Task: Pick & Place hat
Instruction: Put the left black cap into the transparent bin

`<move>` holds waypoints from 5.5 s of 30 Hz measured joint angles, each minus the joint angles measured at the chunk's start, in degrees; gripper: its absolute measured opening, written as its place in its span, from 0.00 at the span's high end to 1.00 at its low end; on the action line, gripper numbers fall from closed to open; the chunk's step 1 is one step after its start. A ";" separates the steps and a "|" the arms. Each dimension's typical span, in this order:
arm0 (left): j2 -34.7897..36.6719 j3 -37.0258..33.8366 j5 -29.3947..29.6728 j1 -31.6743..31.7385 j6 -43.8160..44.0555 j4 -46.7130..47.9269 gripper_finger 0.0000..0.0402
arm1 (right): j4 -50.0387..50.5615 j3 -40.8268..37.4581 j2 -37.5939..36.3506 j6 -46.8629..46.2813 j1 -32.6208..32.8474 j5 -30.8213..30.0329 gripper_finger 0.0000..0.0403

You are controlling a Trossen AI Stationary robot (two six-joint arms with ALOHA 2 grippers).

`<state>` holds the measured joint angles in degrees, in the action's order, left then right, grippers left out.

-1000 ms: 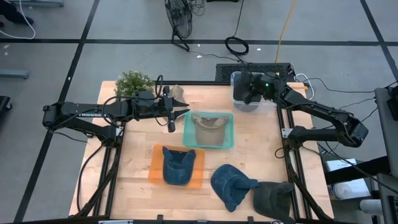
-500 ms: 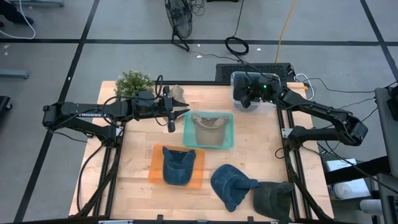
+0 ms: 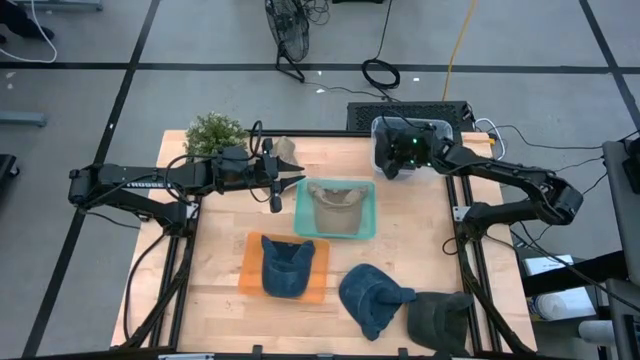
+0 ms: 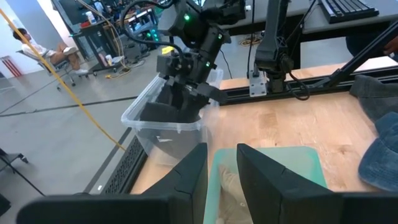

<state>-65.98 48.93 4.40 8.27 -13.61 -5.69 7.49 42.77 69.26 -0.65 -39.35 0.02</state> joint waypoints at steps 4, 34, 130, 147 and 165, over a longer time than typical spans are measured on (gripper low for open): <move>0.00 0.00 0.00 0.00 0.00 0.72 0.76 | -3.29 -0.01 -1.70 1.43 -0.02 -0.28 0.54; 0.00 0.00 0.16 0.02 0.18 -2.11 0.76 | 16.71 9.96 4.71 -3.96 -7.84 1.50 0.79; -0.02 0.00 1.07 0.81 -1.20 1.23 0.76 | 17.85 19.20 15.55 -0.17 -8.98 8.77 0.82; -0.02 0.00 1.07 0.81 -1.09 1.22 0.76 | 17.17 19.18 7.58 -0.17 -8.94 4.21 0.82; 0.00 0.00 1.07 0.81 -1.34 1.22 0.76 | 6.59 9.63 10.71 -0.34 -9.03 4.47 0.82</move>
<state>-65.98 48.93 5.48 9.08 -14.94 -4.47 14.08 52.40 79.98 -0.99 -48.38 4.49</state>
